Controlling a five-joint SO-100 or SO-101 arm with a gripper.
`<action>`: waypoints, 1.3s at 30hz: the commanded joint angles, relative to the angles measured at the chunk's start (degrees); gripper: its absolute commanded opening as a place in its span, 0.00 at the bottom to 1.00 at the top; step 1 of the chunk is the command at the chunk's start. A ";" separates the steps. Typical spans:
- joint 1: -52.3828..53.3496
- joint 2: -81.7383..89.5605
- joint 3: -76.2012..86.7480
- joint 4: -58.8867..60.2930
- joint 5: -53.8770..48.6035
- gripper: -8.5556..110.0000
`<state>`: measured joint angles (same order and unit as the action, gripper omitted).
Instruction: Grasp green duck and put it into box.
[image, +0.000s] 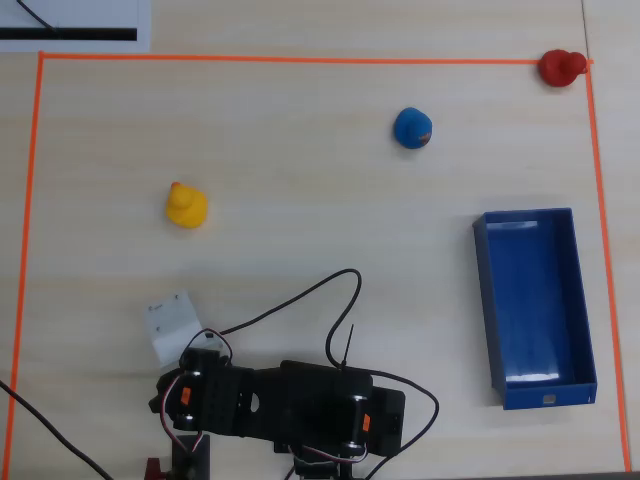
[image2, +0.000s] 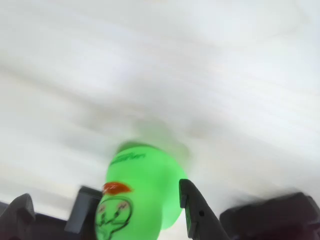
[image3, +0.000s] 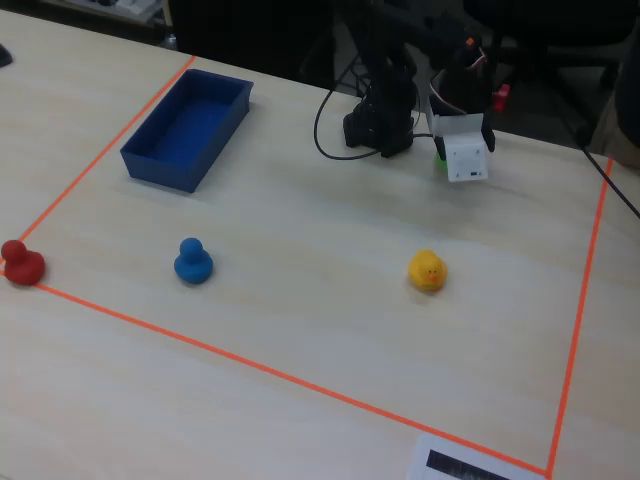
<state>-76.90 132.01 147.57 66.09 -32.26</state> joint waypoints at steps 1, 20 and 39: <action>0.97 0.09 0.35 -0.88 -0.70 0.39; -3.96 0.88 2.72 1.41 2.64 0.36; 12.74 7.56 -6.15 2.81 -11.51 0.07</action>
<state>-73.39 135.00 146.43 69.61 -36.74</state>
